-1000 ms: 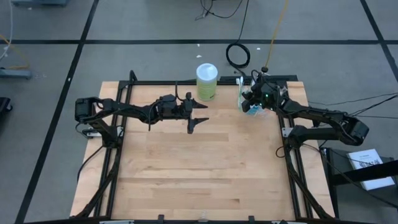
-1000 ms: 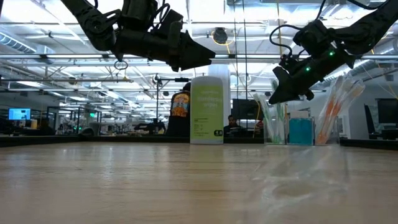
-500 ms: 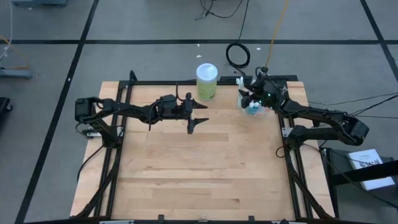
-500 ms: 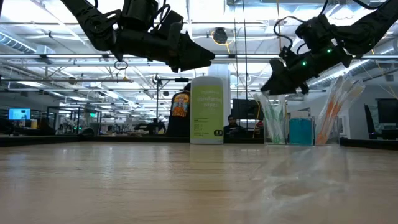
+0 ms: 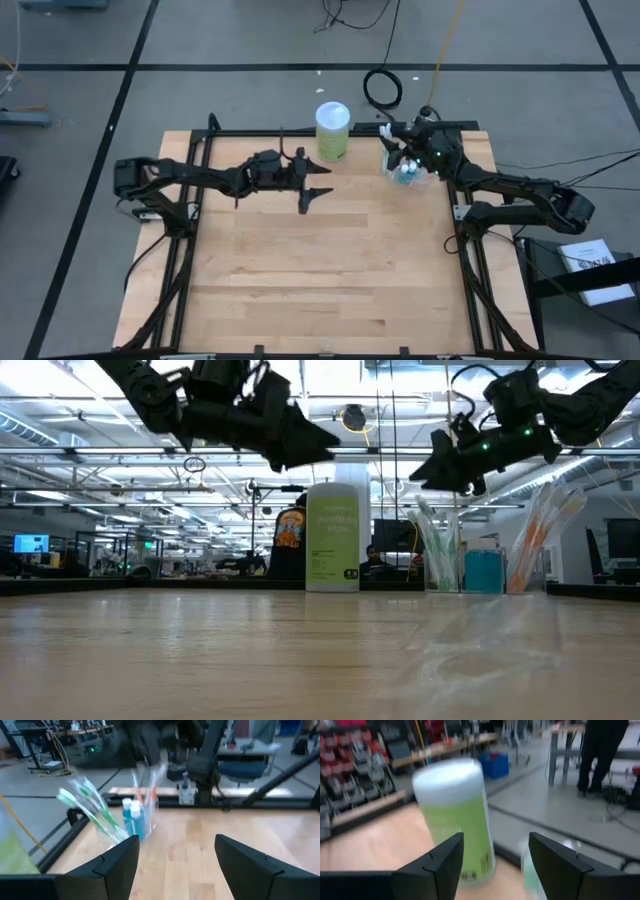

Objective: Pick & Place toothbrushing station
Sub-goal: Return to Home Position

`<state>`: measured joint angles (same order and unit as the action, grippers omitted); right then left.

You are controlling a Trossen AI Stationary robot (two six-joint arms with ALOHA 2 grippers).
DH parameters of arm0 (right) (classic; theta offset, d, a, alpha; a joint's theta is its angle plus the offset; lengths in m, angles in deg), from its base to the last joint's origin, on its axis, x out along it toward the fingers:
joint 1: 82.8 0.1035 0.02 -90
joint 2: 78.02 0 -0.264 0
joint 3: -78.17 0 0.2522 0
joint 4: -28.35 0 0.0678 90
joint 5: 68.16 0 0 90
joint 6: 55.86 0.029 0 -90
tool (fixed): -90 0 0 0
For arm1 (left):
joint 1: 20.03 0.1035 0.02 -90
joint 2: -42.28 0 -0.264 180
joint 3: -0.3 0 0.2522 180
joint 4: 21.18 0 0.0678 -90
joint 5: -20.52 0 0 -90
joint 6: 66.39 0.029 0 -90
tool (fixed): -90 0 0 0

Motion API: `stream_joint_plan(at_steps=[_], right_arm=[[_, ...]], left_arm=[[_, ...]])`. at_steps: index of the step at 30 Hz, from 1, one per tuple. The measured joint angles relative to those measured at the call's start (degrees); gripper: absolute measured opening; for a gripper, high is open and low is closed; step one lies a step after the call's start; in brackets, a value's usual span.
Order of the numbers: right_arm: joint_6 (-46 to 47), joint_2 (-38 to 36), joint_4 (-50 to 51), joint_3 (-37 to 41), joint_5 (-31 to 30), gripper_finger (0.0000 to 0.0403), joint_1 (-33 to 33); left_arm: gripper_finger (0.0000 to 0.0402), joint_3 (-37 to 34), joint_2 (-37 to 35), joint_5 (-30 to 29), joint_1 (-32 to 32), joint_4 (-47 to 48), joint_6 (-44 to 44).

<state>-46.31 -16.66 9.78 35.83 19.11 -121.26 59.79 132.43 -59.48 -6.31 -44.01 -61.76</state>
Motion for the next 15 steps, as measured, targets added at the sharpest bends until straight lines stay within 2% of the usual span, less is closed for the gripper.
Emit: stream_joint_plan(at_steps=[2, 6, 10, 15], right_arm=[[-0.29, -0.84, 4.36, 0.02, 0.12, 0.0219, 0.47], [-1.56, -6.55, 10.57, 0.05, 4.06, 0.0219, 0.69], [-1.89, -15.7, 15.52, 0.05, 7.27, 0.0219, 0.7], [-2.79, -28.74, 24.36, 0.03, 10.51, 0.0219, 0.7]], left_arm=[[0.0269, 0.02, -3.15, 0.05, 0.56, 2.75, -0.93], [0.0269, 0.02, -13.47, -0.55, 2.9, 15.05, -1.44], [0.0269, 0.02, -26.43, -1.9, 6.07, 30.0, -0.8], [0.0269, 0.08, -40.33, -8.62, 8.11, 49.58, 3.15]])
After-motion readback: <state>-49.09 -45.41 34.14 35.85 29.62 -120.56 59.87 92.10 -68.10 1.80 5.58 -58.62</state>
